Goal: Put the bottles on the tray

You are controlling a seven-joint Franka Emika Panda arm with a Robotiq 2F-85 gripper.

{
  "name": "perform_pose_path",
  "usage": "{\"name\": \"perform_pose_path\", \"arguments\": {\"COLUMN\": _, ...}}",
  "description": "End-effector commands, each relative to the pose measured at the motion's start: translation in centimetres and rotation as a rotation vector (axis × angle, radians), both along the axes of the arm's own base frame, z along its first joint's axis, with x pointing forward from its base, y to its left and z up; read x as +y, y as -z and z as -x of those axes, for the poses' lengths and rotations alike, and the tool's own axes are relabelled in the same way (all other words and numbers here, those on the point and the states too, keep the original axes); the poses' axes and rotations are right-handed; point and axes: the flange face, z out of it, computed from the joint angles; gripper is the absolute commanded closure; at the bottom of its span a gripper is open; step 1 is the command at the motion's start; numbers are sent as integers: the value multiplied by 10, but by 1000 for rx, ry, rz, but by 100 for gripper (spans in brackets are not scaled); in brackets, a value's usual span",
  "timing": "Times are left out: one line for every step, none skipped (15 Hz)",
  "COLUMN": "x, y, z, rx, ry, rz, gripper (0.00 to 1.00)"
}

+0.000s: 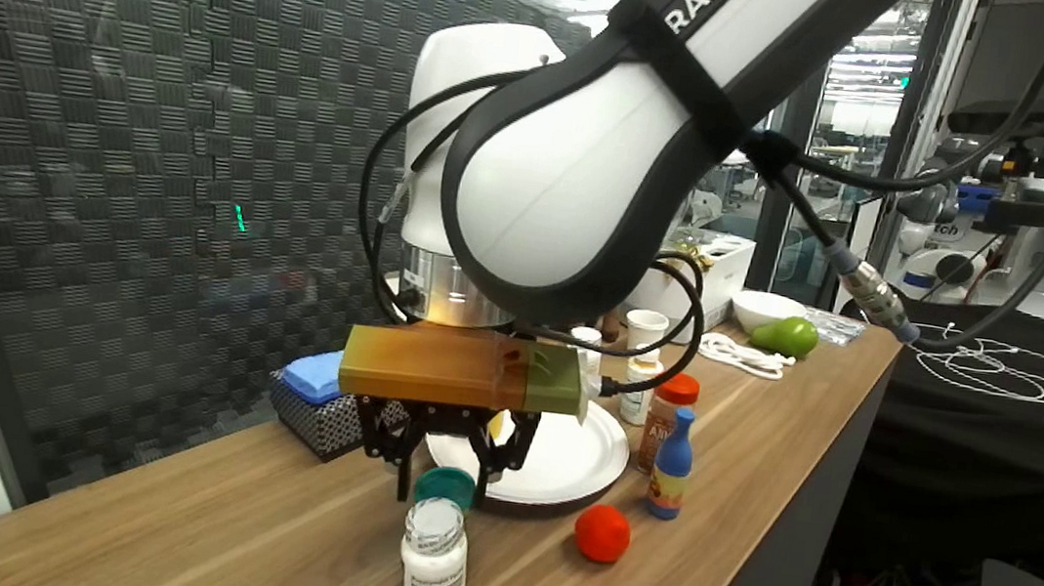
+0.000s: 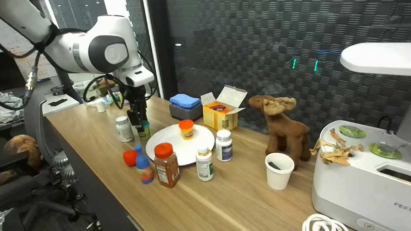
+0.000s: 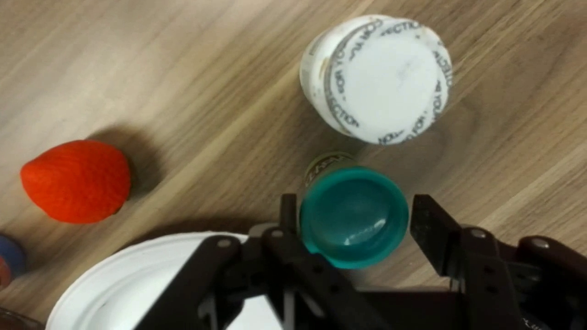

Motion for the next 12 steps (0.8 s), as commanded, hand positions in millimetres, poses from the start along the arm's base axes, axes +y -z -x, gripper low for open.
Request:
{"name": "perform_pose_path", "arguments": {"x": 3, "y": -17, "z": -1, "rx": -27, "ry": 5, "rz": -5, "gripper": 65}}
{"name": "perform_pose_path", "arguments": {"x": 3, "y": -21, "z": 0, "rx": -33, "ry": 5, "rz": -2, "gripper": 71}}
{"name": "perform_pose_path", "arguments": {"x": 4, "y": -24, "z": 1, "rx": -36, "ry": 7, "rz": -6, "gripper": 72}}
{"name": "perform_pose_path", "arguments": {"x": 4, "y": -30, "z": 1, "rx": -33, "ry": 11, "rz": -25, "gripper": 72}}
{"name": "perform_pose_path", "arguments": {"x": 3, "y": -36, "z": -1, "rx": -43, "ry": 17, "rz": -26, "gripper": 72}}
{"name": "perform_pose_path", "arguments": {"x": 1, "y": -43, "z": -2, "rx": -59, "ry": 22, "rz": -35, "gripper": 72}}
{"name": "perform_pose_path", "arguments": {"x": -3, "y": -52, "z": -4, "rx": -72, "ry": 32, "rz": -44, "gripper": 72}}
{"name": "perform_pose_path", "arguments": {"x": -8, "y": -58, "z": -6, "rx": -83, "ry": 44, "rz": -42, "gripper": 72}}
{"name": "perform_pose_path", "arguments": {"x": -15, "y": -64, "z": -9, "rx": -95, "ry": 57, "rz": -37, "gripper": 72}}
{"name": "perform_pose_path", "arguments": {"x": -22, "y": -65, "z": -14, "rx": -100, "ry": 68, "rz": -36, "gripper": 72}}
{"name": "perform_pose_path", "arguments": {"x": -28, "y": -65, "z": -17, "rx": -99, "ry": 76, "rz": -29, "gripper": 72}}
{"name": "perform_pose_path", "arguments": {"x": -35, "y": -60, "z": -22, "rx": -95, "ry": 79, "rz": -31, "gripper": 72}}
